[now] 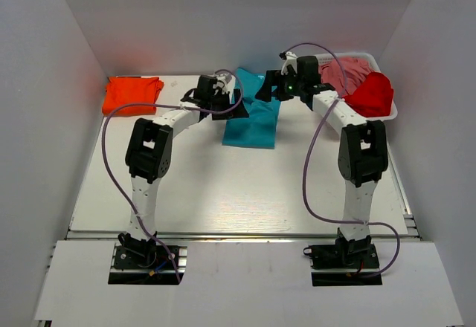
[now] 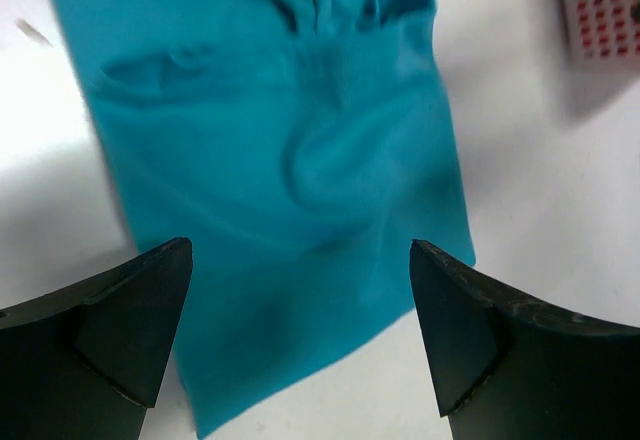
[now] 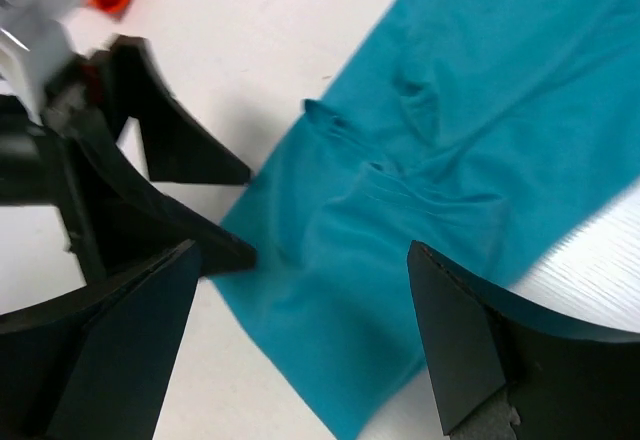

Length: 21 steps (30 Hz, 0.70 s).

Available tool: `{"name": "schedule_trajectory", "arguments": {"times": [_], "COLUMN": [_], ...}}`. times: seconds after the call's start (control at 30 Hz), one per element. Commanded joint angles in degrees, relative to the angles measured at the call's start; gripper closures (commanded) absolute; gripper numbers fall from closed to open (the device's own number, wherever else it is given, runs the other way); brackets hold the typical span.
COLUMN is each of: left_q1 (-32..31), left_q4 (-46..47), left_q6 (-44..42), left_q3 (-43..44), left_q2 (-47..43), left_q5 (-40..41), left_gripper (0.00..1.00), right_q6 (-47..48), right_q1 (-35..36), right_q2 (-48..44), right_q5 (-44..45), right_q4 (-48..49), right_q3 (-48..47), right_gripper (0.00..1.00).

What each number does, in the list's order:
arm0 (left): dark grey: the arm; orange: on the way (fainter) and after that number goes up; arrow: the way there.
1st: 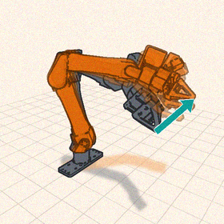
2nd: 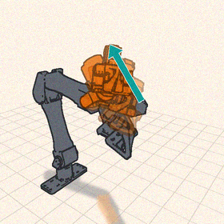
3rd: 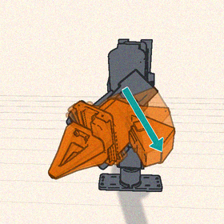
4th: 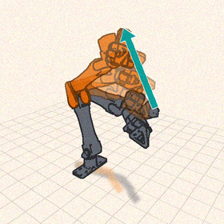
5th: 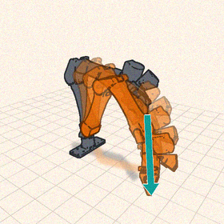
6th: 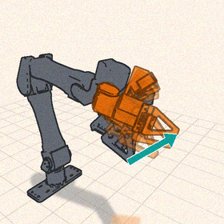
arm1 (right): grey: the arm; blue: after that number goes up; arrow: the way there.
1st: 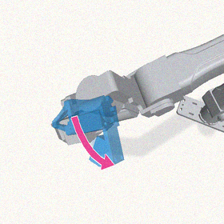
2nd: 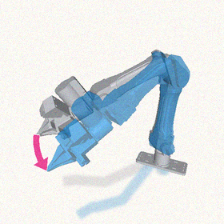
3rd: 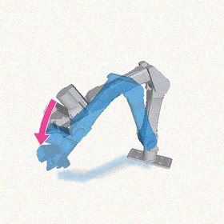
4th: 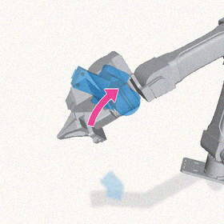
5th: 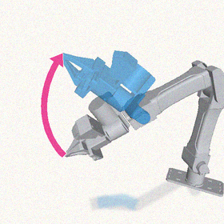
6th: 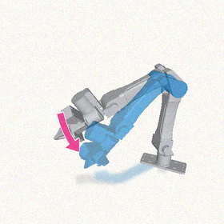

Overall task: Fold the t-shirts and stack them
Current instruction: Fold the folded rectangular tshirt in 1/3 of the way

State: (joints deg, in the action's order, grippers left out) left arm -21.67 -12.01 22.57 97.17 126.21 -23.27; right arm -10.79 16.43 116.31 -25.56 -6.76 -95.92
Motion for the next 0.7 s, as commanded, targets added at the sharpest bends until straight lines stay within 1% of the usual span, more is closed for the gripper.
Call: {"name": "schedule_trajectory", "arguments": {"times": [0.0, 0.07, 0.2, 0.3, 0.43, 0.57, 0.67], "left_q1": [-0.83, -1.44, -2.49, -2.5, -2.5, -2.5, -2.5], "left_q4": [1.72, 2.68, 4.72, 3.58, 2.26, 0.33, -0.21], "left_q6": [-0.33, -0.33, -1.56, -2.08, -2.62, -3.32, -3.32], "left_q3": [-1.97, -4.43, -10.05, -11.99, -15.51, -20.24, -23.58], "left_q2": [-4.13, -4.13, -4.13, -4.13, -4.66, -4.66, -6.67], "left_q5": [-4.94, -6.61, -7.23, -5.22, -4.16, -3.29, -3.28], "left_gripper": [0.0, 0.0, 0.0, 0.0, 0.0, 0.0, 0.0], "right_q6": [-3.27, -6.52, -10.65, -12.85, -15.05, -16.02, -16.37], "right_q1": [0.27, 0.45, 0.19, -0.34, -1.74, -2.8, -3.51], "right_q2": [4.53, 7.78, 12.87, 17.54, 22.02, 25.98, 26.33], "right_q5": [-12.11, -16.78, -20.31, -19.27, -14.35, -13.55, -14.33], "right_q4": [0.79, 3.15, 8.43, 9.23, 9.75, 9.32, 8.96], "right_q3": [-4.71, -6.47, -7.88, -9.29, -9.37, -8.41, -6.39], "right_gripper": [0.1, 0.1, 0.1, 0.1, 0.1, 0.1, 0.1]}}
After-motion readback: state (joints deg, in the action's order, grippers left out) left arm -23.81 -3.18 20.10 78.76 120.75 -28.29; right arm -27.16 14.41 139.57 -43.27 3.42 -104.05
